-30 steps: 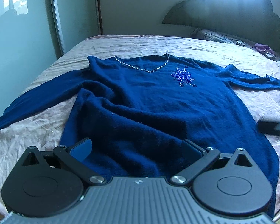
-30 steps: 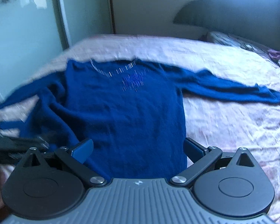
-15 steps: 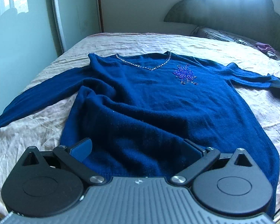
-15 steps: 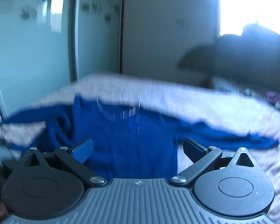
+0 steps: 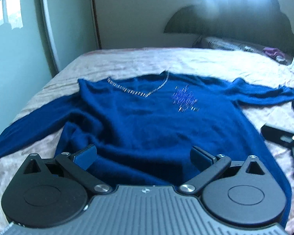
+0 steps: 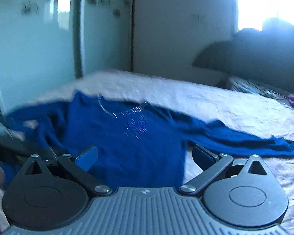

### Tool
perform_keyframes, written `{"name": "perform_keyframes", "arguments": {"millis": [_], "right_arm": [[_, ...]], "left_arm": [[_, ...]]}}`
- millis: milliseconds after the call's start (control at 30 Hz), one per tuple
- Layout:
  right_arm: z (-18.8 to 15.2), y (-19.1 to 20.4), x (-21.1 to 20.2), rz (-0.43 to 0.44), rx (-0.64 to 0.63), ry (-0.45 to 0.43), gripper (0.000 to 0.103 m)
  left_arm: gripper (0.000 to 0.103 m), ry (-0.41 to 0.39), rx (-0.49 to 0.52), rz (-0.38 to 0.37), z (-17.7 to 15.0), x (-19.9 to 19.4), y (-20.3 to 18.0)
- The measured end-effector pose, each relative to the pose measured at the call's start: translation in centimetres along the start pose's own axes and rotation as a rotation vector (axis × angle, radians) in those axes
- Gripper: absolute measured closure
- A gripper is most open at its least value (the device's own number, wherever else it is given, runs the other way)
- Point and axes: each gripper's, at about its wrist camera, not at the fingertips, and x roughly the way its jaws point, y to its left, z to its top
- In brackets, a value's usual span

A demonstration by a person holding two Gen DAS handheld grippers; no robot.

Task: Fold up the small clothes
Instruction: 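Reach the right tool to a sweater sleeve cuff and grasp it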

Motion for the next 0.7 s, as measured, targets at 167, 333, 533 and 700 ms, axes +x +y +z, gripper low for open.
{"name": "perform_keyframes", "arguments": {"millis": [167,333,533,700], "right_arm": [[-1.3,-4.9,0.4,-0.106,0.108,-0.063,0.000],[-2.6,-15.1,1.7,-0.223,0.325,-0.107,0.000],[-6.0,-29.0,2.7,-0.328,0.698,-0.161,0.000],[-8.1,-37.5,5.0,-0.308,0.992,-0.179,0.002]], "left_arm": [[0.000,-0.004,0.005,-0.073,0.6,1.3,-0.9],[0.000,-0.012,0.015,-0.064,0.3,2.4,-1.6],[0.000,0.052,-0.033,-0.061,0.6,4.5,-1.0],[0.000,0.084,-0.060,-0.046,0.8,5.7,-0.7]]}}
